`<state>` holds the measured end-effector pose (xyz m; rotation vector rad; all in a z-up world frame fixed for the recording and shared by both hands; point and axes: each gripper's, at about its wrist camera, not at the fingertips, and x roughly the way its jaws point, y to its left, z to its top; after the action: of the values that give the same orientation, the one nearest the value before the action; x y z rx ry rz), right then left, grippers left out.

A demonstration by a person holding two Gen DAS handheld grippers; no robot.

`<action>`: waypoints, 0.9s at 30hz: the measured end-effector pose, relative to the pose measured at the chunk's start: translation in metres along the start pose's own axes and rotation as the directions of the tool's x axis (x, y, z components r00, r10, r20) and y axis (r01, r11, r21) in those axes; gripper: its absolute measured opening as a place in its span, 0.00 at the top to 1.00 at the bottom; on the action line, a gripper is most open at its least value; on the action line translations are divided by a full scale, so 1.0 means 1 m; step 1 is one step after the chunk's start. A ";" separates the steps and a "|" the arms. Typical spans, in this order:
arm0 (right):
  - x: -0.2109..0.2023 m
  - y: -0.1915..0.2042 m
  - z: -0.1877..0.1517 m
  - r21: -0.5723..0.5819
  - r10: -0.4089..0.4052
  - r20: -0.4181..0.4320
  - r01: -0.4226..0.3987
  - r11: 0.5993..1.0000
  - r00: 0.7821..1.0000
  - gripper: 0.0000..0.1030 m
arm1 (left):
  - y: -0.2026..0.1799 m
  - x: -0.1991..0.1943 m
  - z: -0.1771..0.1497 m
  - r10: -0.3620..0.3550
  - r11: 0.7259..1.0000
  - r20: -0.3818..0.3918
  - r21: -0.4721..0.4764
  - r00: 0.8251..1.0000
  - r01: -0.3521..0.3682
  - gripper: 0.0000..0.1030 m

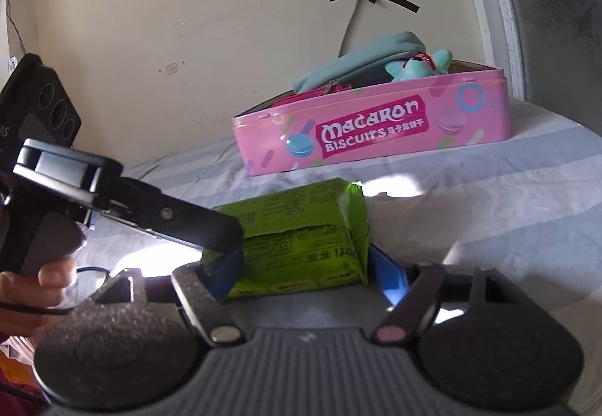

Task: Organize objects
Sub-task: 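Lift the wet-wipes pack and carry it toward the pink tin, then lower the wet-wipes pack into the tin and open the right gripper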

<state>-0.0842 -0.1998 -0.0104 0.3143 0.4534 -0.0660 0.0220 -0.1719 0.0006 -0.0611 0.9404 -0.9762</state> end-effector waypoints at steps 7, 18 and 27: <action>0.002 0.011 0.014 0.009 0.012 0.051 -0.012 1.000 0.999 0.56 | -0.005 -0.019 0.035 0.014 1.000 0.069 0.026 0.998 -0.015 0.15; 0.048 -0.005 0.135 -0.033 0.004 0.178 0.002 0.999 0.984 0.55 | -0.010 -0.012 0.149 0.068 0.991 0.212 0.094 0.975 -0.090 0.14; 0.157 -0.069 0.226 -0.083 -0.022 -0.091 0.014 0.996 0.996 0.55 | 0.050 0.065 0.235 0.115 0.992 0.151 -0.063 0.982 -0.107 0.14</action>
<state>0.1426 -0.3350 0.0938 0.2326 0.5485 -0.0504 0.2350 -0.2717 0.0820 -0.1272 0.8190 -0.8305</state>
